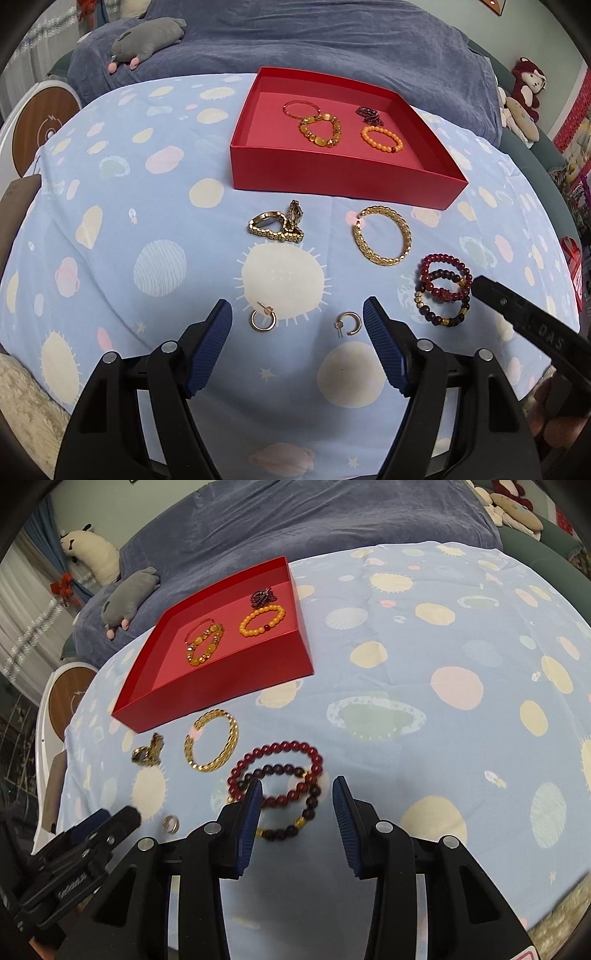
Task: Organize jewelry
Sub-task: 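Move the right gripper to the dark red beaded bracelet and grasp it, then grasp the twisted gold bangle with the left gripper while the right holds the red bracelet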
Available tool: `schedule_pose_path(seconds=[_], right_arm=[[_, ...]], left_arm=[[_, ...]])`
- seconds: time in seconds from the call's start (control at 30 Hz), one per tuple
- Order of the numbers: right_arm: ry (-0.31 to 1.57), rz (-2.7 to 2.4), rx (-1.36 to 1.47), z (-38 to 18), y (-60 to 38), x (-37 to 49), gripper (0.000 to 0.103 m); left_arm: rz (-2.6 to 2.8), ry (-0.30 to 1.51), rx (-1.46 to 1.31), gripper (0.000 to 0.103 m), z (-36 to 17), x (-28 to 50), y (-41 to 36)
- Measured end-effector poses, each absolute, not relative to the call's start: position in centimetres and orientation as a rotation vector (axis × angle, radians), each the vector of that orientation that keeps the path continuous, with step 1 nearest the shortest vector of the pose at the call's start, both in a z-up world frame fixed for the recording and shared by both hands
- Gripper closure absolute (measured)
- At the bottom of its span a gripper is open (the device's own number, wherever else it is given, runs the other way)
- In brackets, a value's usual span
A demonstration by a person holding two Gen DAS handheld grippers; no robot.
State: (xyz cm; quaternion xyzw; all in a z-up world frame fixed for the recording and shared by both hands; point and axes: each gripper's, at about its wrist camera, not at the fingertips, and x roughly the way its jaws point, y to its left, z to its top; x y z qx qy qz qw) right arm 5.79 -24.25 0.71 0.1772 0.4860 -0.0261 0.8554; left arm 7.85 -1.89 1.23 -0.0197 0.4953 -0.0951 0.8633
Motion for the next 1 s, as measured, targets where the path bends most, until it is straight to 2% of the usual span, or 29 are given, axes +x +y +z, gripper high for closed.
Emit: schedule_pose_path(seconds=[0.2, 0.27, 0.3, 0.43, 0.8, 1.0], right_arm=[[1.038, -0.076, 0.358, -0.4, -24.7, 7.6, 0.068], [1.053, -0.077, 0.360, -0.9, -24.8, 8.0, 0.079], [1.058, -0.066, 0.367, -1.2, -24.8, 8.1, 0.088], [1.046, -0.052, 0.337, -0.9, -24.3, 8.0, 0.095], [1.026, -0.060, 0.438, -0.2, -25.8, 5.4, 0.096], [1.031, -0.052, 0.462, -0.2, -26.2, 5.3, 0.096]], left_arm=[[-0.199, 1.050, -0.049, 0.033, 0.9, 8.2, -2.0], [-0.200, 1.050, -0.052, 0.033, 1.0, 8.5, -2.2], [-0.201, 1.049, -0.054, 0.033, 1.0, 8.7, -2.3], [-0.204, 1.039, -0.056, 0.027, 1.2, 9.4, -3.0], [-0.243, 1.052, -0.035, 0.018, 0.2, 12.3, -7.9], [-0.248, 1.060, 0.010, 0.018, -1.0, 13.5, -10.3]])
